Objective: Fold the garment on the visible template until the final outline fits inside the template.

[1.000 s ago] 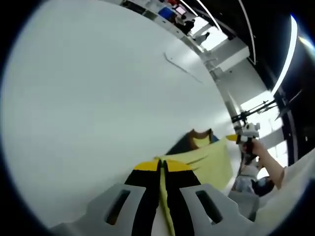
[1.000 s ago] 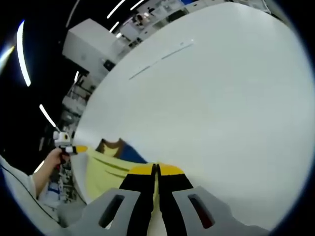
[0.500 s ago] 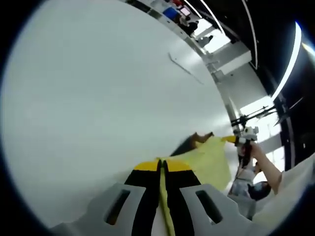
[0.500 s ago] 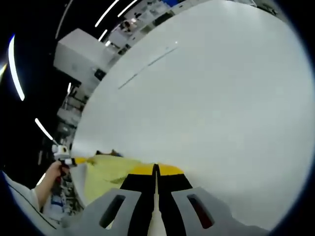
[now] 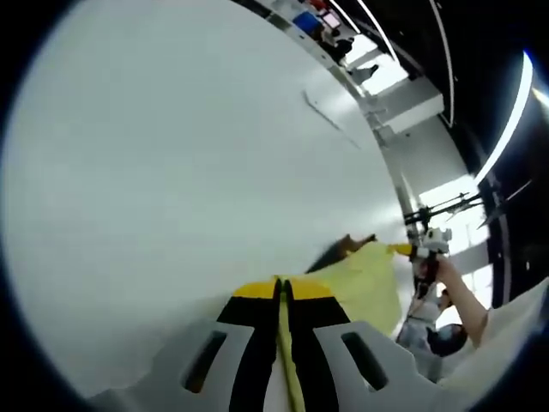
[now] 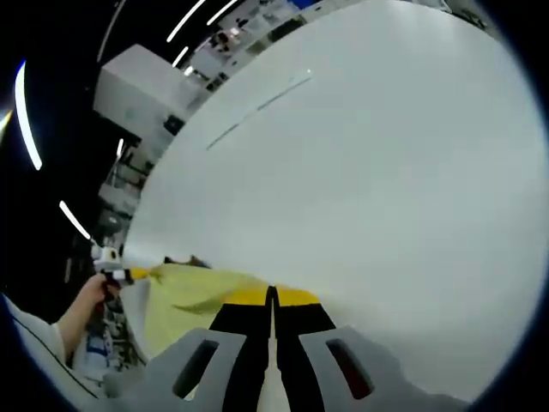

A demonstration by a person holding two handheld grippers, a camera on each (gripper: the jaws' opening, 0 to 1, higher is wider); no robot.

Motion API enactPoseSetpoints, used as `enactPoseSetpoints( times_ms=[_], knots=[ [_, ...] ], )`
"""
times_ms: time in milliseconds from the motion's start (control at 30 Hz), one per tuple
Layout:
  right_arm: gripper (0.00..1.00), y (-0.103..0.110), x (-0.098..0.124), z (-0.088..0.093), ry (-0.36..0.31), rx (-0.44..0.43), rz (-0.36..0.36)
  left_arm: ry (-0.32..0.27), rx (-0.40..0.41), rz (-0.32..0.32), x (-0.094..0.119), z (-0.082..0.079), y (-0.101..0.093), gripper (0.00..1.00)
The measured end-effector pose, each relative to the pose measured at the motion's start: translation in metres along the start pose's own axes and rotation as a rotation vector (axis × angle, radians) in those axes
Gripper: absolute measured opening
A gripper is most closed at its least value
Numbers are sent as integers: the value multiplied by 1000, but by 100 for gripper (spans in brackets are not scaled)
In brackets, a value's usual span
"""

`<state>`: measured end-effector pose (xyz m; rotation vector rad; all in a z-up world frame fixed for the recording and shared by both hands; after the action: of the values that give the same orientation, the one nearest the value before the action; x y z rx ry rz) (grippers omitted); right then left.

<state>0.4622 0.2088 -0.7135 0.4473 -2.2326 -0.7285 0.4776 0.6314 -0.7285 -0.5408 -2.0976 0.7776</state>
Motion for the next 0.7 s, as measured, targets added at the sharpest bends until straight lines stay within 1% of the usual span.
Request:
enactPoseSetpoints(
  times_ms=[200, 467, 600, 633, 700],
  knots=[
    [1, -1, -2, 0, 5, 0, -6, 3, 47, -5, 0, 0, -1, 0],
    [1, -1, -5, 1, 10, -1, -10, 3, 55, -3, -1, -2, -2, 0],
    [1, -2, -5, 1, 10, -2, -9, -14, 59, -8, 1, -6, 0, 0],
    [1, -3, -5, 1, 9, -3, -8, -28, 58, -19, 2, -9, 1, 0],
    [1, -3, -4, 0, 7, -3, -7, -37, 62, -27, 4, -12, 4, 0]
  ],
)
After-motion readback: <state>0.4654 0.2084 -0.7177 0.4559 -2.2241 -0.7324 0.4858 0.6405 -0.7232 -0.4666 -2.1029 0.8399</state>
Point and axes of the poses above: the point that each gripper's makers call its tool centre point, and the gripper's own axes: x roughly backward along the fingers, y roughly to its left, z roughly out of its underside, the point moved 4 cm from there along x, roughly backward along the fingers, and after that the axes turned 14 degrees about -y, right-handed, at the moved point
